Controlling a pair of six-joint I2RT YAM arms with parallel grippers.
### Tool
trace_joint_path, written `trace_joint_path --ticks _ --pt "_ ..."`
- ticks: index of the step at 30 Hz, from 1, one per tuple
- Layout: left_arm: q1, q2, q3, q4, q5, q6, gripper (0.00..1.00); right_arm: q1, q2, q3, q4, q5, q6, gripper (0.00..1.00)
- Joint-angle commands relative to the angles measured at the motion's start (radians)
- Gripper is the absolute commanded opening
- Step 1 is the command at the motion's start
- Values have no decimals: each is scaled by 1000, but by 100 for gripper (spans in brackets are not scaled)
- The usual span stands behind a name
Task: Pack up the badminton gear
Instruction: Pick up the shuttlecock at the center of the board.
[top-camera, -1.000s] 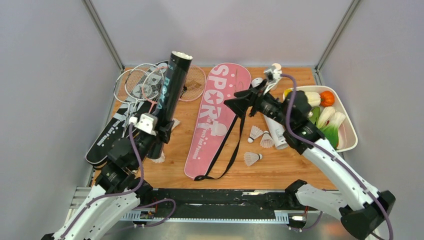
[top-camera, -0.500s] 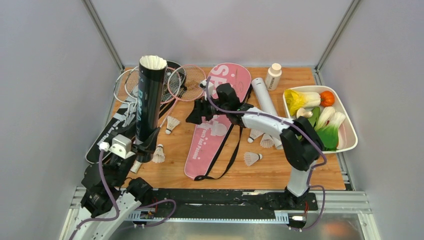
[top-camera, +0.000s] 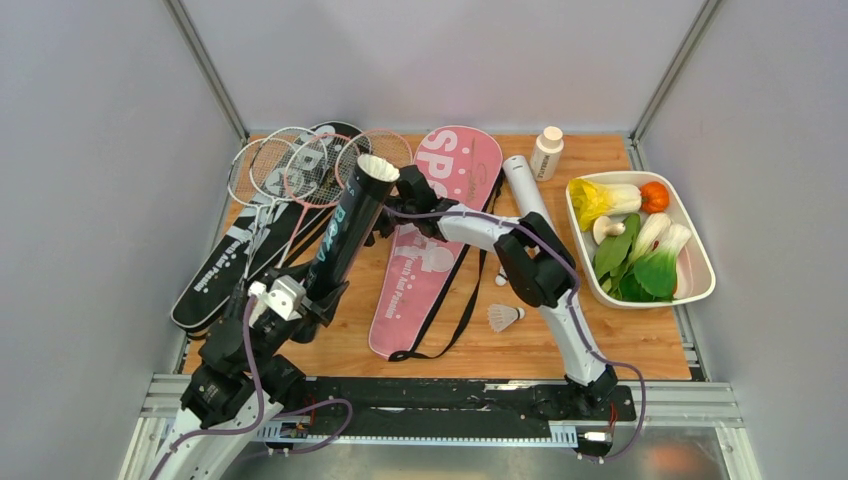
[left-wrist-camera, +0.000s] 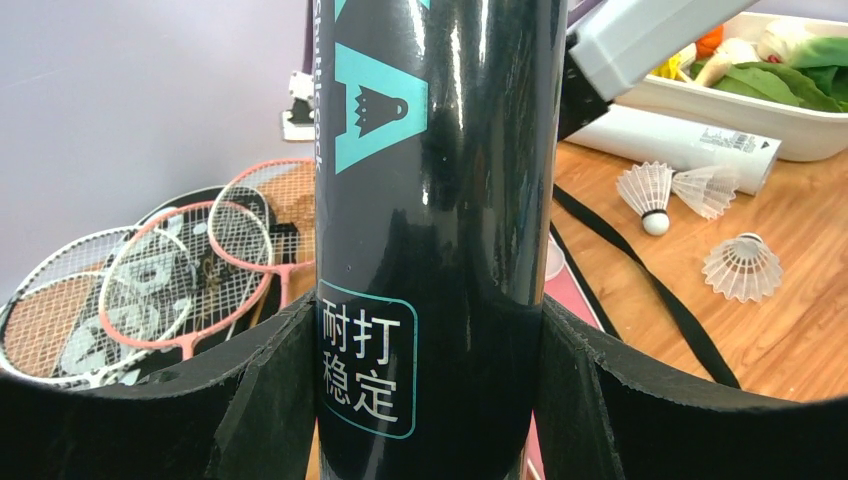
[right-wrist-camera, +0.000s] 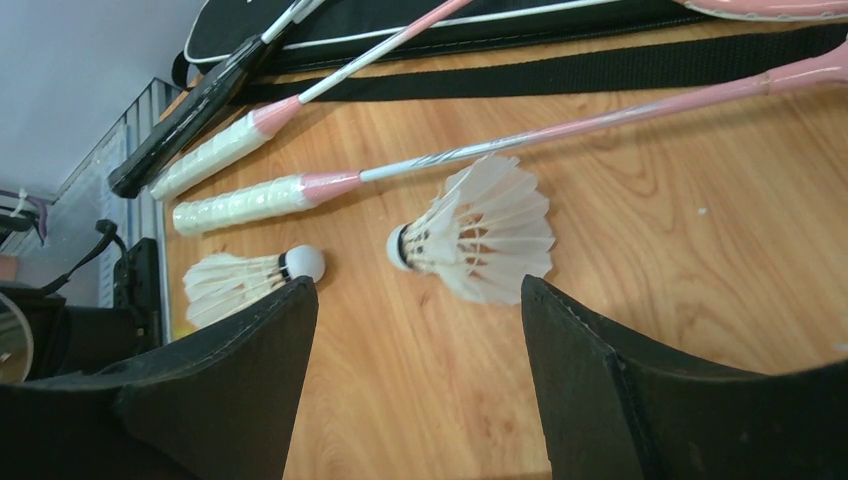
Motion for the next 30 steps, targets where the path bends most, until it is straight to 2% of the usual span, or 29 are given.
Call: trace_joint_path --ticks 1,7,10,12,16,17,22,27,30 --pt "3 -89 15 69 31 -14 0 1 84 122 32 -19 -27 77" --pt "3 -95 12 66 30 -7 0 8 180 190 83 -92 -9 76" --pt "4 -94 12 66 19 -6 0 18 215 217 87 -147 -4 71" --pt "3 -95 12 66 7 -4 0 24 224 215 91 -176 -3 62" --pt "2 -94 10 65 -10 1 0 26 183 150 139 -180 8 28" --pt "3 -94 10 66 -11 1 0 25 155 112 168 -175 12 22" --pt "3 -91 8 62 -5 4 0 4 -26 -75 313 -162 61 0" --pt "3 -78 5 57 6 4 0 -55 -224 -257 380 -122 118 0" --pt "3 -61 -4 53 12 35 0 -106 -363 -330 270 -76 50 0"
